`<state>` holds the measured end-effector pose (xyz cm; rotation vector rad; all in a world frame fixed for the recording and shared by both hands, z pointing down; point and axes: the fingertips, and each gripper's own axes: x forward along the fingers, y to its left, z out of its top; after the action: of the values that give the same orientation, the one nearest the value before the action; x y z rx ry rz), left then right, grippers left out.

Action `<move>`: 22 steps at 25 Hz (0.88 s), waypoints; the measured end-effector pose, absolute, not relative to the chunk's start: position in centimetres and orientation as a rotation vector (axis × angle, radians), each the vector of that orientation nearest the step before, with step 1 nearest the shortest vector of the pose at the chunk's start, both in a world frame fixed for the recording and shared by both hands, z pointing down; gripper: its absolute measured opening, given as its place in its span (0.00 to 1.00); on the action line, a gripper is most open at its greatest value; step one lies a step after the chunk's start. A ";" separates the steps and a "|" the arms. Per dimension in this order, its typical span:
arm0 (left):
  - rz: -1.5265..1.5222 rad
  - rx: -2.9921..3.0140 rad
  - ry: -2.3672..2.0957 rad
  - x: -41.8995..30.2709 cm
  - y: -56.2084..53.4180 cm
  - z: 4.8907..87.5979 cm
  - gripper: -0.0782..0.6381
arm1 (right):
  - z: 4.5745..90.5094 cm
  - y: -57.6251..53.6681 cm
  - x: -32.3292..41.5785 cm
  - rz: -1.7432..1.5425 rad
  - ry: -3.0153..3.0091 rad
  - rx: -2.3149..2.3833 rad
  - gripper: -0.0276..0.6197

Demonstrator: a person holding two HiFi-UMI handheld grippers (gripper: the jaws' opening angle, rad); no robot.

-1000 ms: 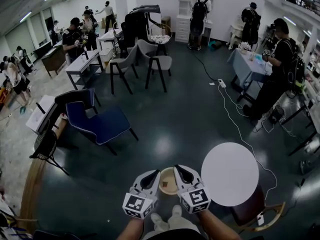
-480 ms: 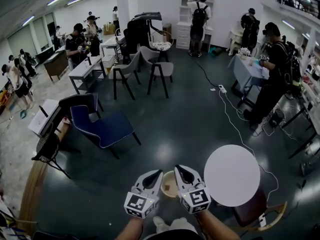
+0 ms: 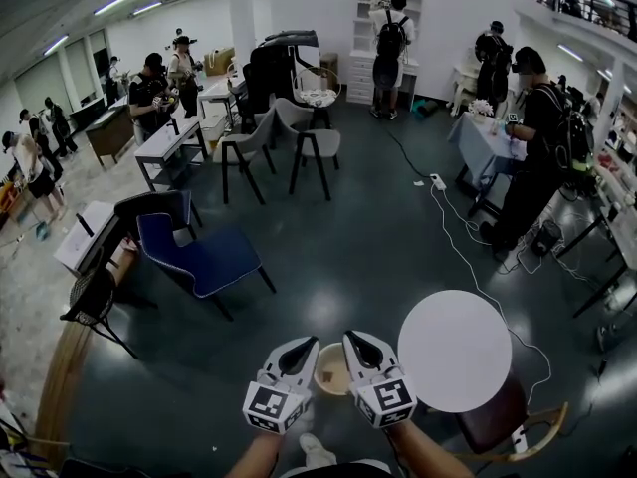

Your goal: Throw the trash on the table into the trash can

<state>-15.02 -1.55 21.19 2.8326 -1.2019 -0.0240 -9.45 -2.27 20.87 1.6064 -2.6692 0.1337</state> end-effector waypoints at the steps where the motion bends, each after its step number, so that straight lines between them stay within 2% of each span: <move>1: -0.030 2.835 -1.203 -14.6 -1.1 21.1 0.13 | 20.9 -1.8 -9.0 0.134 -2.669 1.608 0.07; 22: -0.046 2.895 -1.199 -3.9 14.5 18.2 0.13 | 17.9 14.1 0.4 0.061 -2.722 1.573 0.07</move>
<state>-3.86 14.46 18.15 2.8953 -1.1991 -0.0464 0.42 14.05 17.93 1.5733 -2.7223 0.0609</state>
